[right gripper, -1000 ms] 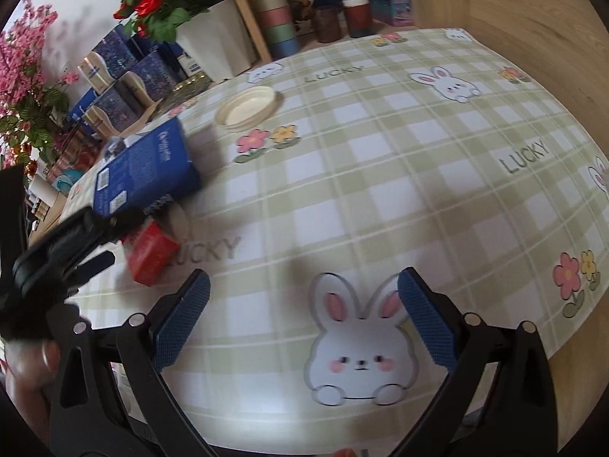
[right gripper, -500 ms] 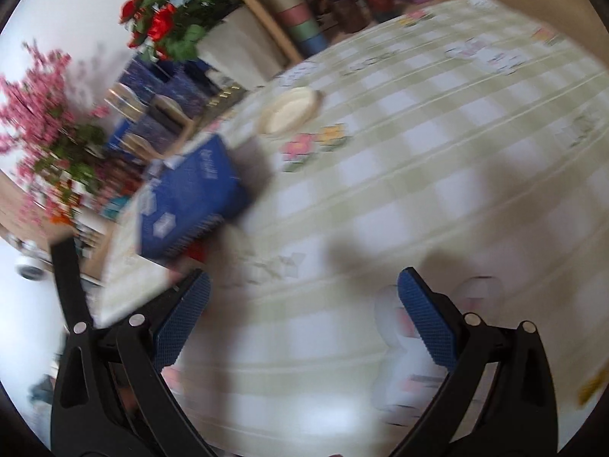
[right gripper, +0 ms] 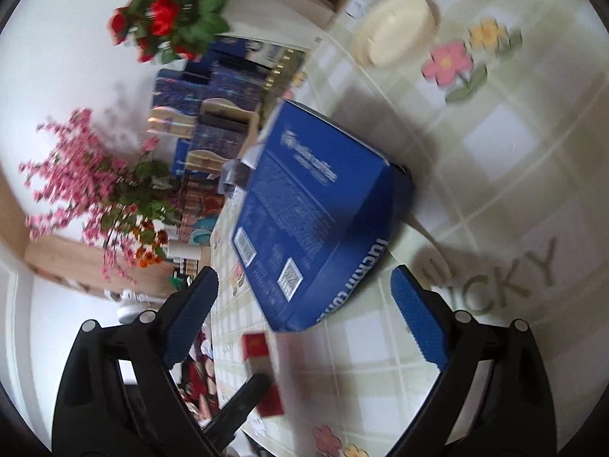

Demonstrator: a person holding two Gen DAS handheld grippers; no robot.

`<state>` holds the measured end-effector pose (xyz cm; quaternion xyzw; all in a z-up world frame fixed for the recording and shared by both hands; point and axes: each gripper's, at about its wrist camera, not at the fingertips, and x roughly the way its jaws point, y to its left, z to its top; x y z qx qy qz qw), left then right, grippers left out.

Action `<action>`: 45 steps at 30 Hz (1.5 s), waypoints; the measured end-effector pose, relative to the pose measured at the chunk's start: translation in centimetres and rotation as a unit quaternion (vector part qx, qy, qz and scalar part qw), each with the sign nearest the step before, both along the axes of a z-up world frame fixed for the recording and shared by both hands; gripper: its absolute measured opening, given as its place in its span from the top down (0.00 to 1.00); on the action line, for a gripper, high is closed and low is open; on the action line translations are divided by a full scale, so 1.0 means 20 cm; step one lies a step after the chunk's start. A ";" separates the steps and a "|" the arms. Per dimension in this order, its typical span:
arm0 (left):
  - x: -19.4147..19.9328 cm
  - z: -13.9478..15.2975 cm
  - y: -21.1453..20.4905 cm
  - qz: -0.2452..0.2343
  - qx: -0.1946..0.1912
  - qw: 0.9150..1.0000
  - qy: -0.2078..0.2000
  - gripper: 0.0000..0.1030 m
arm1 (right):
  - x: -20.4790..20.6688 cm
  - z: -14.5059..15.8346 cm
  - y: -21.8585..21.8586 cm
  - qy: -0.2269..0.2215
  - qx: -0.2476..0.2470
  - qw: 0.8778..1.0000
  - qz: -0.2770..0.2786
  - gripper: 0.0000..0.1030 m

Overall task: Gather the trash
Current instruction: 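Grasp the red double-happiness box with the left tool, then grasp the blue luckin coffee box with the right tool while the left tool holds the red box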

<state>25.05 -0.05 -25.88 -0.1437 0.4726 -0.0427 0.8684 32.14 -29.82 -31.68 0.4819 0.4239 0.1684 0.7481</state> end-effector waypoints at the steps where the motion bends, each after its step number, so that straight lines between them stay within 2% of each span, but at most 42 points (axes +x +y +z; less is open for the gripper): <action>1: -0.01 0.00 0.02 0.004 -0.001 1.000 -0.002 0.47 | 0.00 -0.01 0.02 0.005 0.003 1.000 -0.010 0.15; 7: -0.02 0.01 0.14 0.011 0.007 1.000 -0.017 0.47 | 0.04 0.00 0.09 0.002 -0.020 1.000 -0.006 0.16; 12: -0.03 0.02 0.18 0.014 -0.002 1.000 -0.023 0.47 | 0.09 0.00 0.11 -0.011 -0.034 0.999 -0.033 0.17; 15: -0.05 0.03 0.17 0.008 0.000 0.999 -0.032 0.47 | 0.12 -0.01 0.12 -0.019 -0.033 0.999 -0.038 0.22; 16: -0.06 0.03 0.17 0.007 0.001 0.999 -0.033 0.47 | 0.14 -0.02 0.13 -0.019 -0.026 0.999 -0.036 0.34; 17: -0.06 0.02 0.18 0.006 0.001 0.999 -0.033 0.47 | 0.15 -0.04 0.12 -0.013 -0.013 0.999 -0.034 0.55; 18: -0.07 0.02 0.18 0.007 -0.001 0.999 -0.032 0.47 | 0.15 -0.06 0.11 -0.005 -0.002 0.999 -0.034 0.68; 20: -0.07 0.01 0.20 0.010 -0.004 0.999 -0.030 0.47 | 0.14 -0.07 0.10 -0.011 0.017 0.999 -0.038 0.71; 22: -0.07 0.01 0.22 0.015 -0.007 0.999 -0.030 0.47 | 0.12 -0.01 0.10 -0.038 0.011 0.999 -0.028 0.75; 24: -0.08 0.01 0.24 0.019 -0.007 0.999 -0.030 0.47 | 0.11 0.06 0.10 -0.057 0.002 0.998 -0.018 0.77; 28: -0.11 0.03 0.27 0.024 -0.009 0.999 -0.033 0.47 | 0.05 0.28 0.09 -0.099 -0.060 0.993 0.017 0.81; 33: -0.12 0.05 0.23 0.010 -0.018 0.999 -0.034 0.47 | -0.08 0.47 0.05 -0.111 -0.120 0.985 0.060 0.83; 39: -0.03 0.14 -0.01 -0.043 -0.039 0.997 -0.056 0.47 | -0.25 0.44 -0.08 -0.080 -0.121 0.988 0.049 0.83; 45: 0.12 0.18 -0.30 -0.111 -0.017 0.992 -0.065 0.47 | -0.34 0.39 -0.11 -0.077 -0.106 0.991 0.031 0.83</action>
